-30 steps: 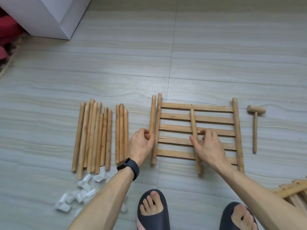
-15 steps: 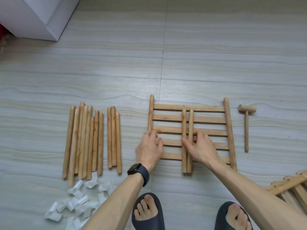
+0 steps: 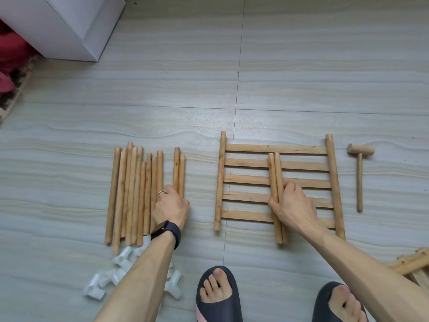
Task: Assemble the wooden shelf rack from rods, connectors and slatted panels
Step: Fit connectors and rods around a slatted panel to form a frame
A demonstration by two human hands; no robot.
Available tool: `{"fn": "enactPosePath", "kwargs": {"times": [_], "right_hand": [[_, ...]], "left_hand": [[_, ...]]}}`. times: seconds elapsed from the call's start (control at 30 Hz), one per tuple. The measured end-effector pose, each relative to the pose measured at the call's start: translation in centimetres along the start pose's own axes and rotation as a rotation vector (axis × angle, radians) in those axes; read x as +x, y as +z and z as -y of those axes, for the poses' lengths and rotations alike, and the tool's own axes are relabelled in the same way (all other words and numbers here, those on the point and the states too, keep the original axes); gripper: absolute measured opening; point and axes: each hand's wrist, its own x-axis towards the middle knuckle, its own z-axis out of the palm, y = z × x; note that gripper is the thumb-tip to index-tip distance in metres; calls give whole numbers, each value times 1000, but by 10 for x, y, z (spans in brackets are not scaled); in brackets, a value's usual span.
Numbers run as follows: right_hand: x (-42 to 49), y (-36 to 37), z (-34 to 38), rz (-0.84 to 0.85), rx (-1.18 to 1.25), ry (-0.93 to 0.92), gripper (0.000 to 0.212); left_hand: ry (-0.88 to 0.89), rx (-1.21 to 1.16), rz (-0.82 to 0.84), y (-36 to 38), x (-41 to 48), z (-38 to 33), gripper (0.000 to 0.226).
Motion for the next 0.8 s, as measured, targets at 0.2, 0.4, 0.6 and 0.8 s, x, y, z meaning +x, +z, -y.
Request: {"fn": "enactPosePath", "kwargs": {"times": [0.2,0.4,0.6,0.8], "right_hand": [[0,3,-5,14,7,22,58],[1,1,-13,-10,93,43,49],[10,-6,-29,-34,246,72,46],[11,-7,-44,-54,416,102,41]], "left_hand": [[42,39,4,-12,10,-2,23],[216,-168,-85,-12,-2,-23,29],[446,-250,108,15,-32,-86,28],[443,-382,249,49,-52,-120,35]]}}
